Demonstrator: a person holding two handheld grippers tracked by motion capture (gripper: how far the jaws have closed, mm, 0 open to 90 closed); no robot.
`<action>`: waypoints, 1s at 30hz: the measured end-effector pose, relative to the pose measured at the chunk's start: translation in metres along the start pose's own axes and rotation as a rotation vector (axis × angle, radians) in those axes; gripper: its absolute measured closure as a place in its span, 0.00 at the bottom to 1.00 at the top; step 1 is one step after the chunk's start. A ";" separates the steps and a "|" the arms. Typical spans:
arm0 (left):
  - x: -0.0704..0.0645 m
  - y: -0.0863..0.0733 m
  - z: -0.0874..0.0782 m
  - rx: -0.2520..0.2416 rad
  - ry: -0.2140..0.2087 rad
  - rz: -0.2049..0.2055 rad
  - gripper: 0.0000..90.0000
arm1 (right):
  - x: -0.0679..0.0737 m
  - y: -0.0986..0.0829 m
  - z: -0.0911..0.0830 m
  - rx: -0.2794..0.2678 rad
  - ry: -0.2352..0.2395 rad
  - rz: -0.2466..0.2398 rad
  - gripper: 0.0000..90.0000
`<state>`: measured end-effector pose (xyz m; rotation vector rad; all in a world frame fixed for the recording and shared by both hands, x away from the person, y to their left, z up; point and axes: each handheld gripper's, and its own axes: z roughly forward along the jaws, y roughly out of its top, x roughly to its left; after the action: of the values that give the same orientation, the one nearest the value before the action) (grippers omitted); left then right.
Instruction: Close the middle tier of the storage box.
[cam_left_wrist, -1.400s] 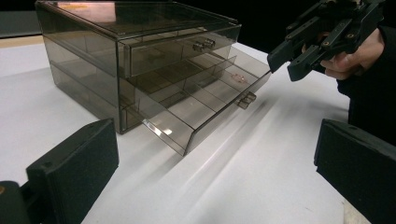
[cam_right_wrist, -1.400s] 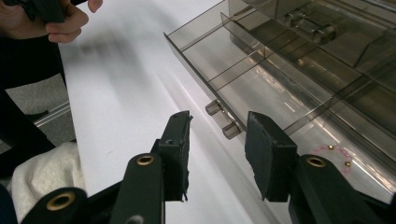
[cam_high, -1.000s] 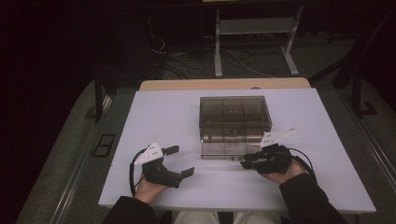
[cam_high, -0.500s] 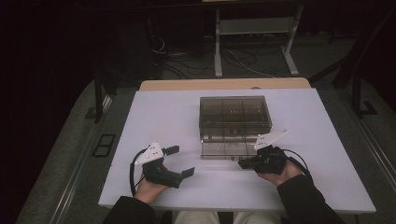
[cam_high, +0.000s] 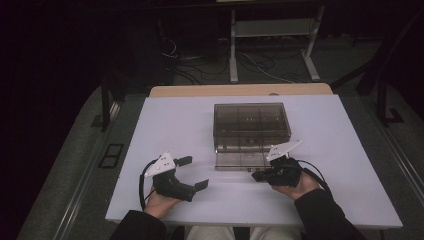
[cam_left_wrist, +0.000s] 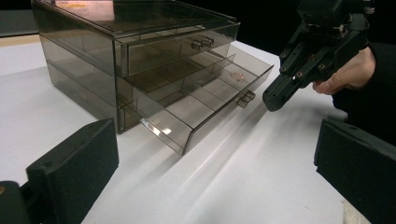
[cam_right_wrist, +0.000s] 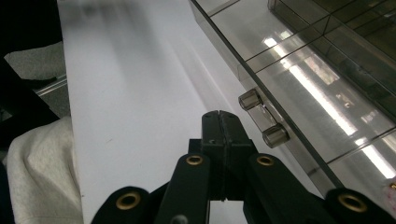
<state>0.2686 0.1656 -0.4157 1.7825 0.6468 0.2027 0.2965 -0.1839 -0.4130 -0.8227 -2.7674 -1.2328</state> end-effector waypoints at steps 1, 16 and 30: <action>0.000 0.000 0.000 0.000 0.000 0.001 0.00 | 0.000 0.000 0.001 0.001 0.001 0.003 0.98; 0.000 0.000 0.000 0.001 0.000 -0.001 0.00 | 0.001 0.003 0.013 0.029 0.006 -0.007 0.98; 0.000 0.000 0.001 0.001 -0.002 0.001 0.00 | -0.003 0.005 0.025 0.073 -0.011 -0.014 0.98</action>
<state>0.2686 0.1648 -0.4161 1.7840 0.6451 0.2008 0.3066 -0.1652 -0.4281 -0.8083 -2.8129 -1.1244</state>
